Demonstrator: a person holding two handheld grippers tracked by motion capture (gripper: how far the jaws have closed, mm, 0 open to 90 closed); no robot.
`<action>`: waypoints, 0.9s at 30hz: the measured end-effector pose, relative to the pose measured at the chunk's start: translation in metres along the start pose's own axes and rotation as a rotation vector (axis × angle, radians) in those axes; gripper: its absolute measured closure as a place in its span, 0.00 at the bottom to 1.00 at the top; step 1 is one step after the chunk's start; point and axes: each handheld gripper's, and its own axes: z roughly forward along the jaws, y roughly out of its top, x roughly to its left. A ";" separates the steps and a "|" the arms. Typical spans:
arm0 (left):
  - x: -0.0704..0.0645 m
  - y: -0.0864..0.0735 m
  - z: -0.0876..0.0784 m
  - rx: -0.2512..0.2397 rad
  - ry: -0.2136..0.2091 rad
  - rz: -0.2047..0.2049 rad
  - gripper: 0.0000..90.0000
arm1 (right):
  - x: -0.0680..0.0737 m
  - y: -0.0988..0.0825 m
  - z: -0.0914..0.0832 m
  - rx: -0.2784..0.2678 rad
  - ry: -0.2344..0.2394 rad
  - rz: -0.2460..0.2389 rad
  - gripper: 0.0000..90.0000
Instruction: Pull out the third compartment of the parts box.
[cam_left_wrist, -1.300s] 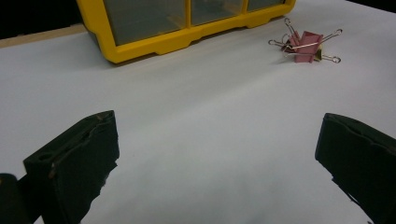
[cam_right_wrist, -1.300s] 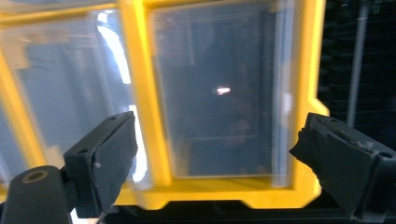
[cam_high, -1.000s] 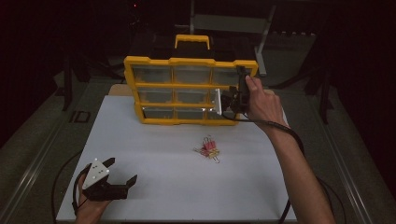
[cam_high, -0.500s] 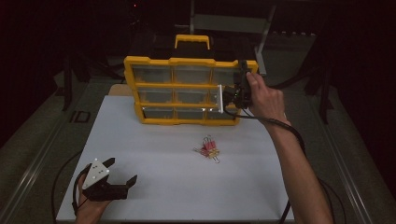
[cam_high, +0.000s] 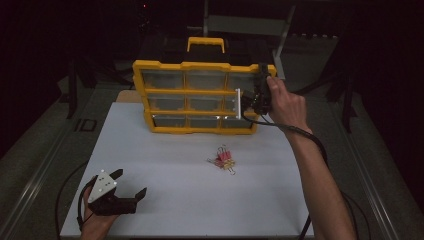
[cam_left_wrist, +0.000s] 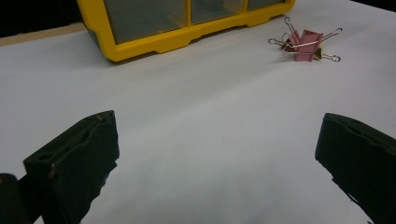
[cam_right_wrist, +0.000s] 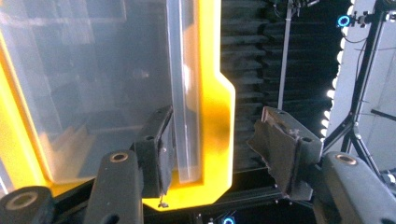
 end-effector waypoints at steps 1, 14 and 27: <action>0.000 0.000 0.000 -0.001 0.000 -0.001 0.01 | 0.000 -0.001 0.000 0.001 -0.002 0.002 0.50; 0.000 0.000 0.001 0.001 -0.001 -0.003 0.01 | 0.004 -0.005 0.001 -0.005 -0.022 -0.022 0.55; 0.000 0.000 0.000 0.003 0.000 -0.001 0.01 | 0.003 -0.007 -0.013 -0.031 -0.001 -0.066 0.68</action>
